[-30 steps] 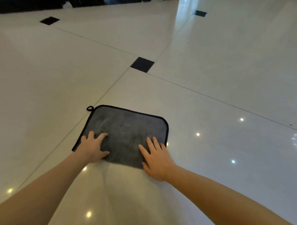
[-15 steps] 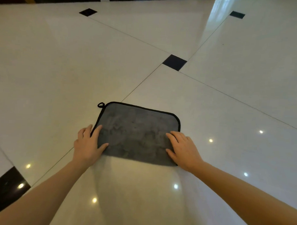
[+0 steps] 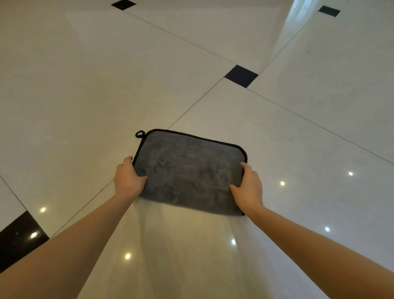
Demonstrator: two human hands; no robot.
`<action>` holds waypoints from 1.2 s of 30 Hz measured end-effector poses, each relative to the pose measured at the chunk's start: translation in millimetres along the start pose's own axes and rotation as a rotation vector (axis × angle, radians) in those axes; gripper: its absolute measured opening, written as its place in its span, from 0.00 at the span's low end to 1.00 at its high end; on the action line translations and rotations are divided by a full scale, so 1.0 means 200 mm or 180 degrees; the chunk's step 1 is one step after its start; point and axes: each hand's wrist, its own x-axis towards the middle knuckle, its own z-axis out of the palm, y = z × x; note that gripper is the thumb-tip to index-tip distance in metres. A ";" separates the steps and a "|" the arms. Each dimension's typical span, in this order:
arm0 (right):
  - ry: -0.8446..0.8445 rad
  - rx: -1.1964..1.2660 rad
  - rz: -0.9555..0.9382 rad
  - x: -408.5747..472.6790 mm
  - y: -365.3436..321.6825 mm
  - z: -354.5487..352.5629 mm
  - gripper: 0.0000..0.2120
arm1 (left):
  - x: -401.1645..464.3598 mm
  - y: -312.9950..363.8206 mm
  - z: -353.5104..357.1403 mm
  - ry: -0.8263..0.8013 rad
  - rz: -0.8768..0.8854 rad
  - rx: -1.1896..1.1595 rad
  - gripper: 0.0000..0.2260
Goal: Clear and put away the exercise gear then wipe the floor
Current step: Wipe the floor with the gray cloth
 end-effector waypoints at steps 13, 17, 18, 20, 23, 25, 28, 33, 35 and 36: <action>-0.0125 0.1260 0.0839 0.04 -0.08 -0.04 0.16 | 0.00 0.06 -0.02 0.0223 -0.0130 -0.0597 0.15; 0.0005 0.1520 0.0695 0.05 -0.14 -0.07 0.12 | -0.04 0.13 -0.03 0.0452 0.0439 -0.0512 0.10; 0.0046 0.1561 0.0633 0.06 -0.17 -0.09 0.09 | -0.05 0.16 -0.02 0.0446 0.0515 -0.0582 0.09; 0.0154 0.1543 0.0478 0.09 -0.25 -0.16 0.04 | -0.08 0.22 0.00 0.0391 0.0490 -0.0825 0.08; 0.0032 0.1349 0.0376 0.15 -0.37 -0.29 0.04 | -0.11 0.27 0.04 0.0109 0.0086 -0.1123 0.08; -0.0363 0.1135 0.0373 0.20 -0.46 -0.35 0.04 | -0.11 0.25 0.07 -0.0259 -0.0070 -0.0927 0.11; -0.0926 0.0765 0.0181 0.23 -0.58 -0.32 0.11 | -0.10 0.21 0.06 -0.0734 -0.0107 -0.0425 0.16; -0.1239 0.0133 -0.0538 0.10 -0.73 0.02 0.08 | -0.01 0.11 -0.03 -0.0871 -0.0523 -0.0846 0.12; -0.1323 -0.0157 -0.0847 0.02 -0.73 0.16 0.06 | 0.00 0.09 -0.05 -0.0874 -0.0789 -0.1178 0.10; -0.1412 -0.0247 -0.0980 -0.01 -0.73 0.22 0.04 | -0.01 0.08 -0.06 -0.0890 -0.0947 -0.1325 0.12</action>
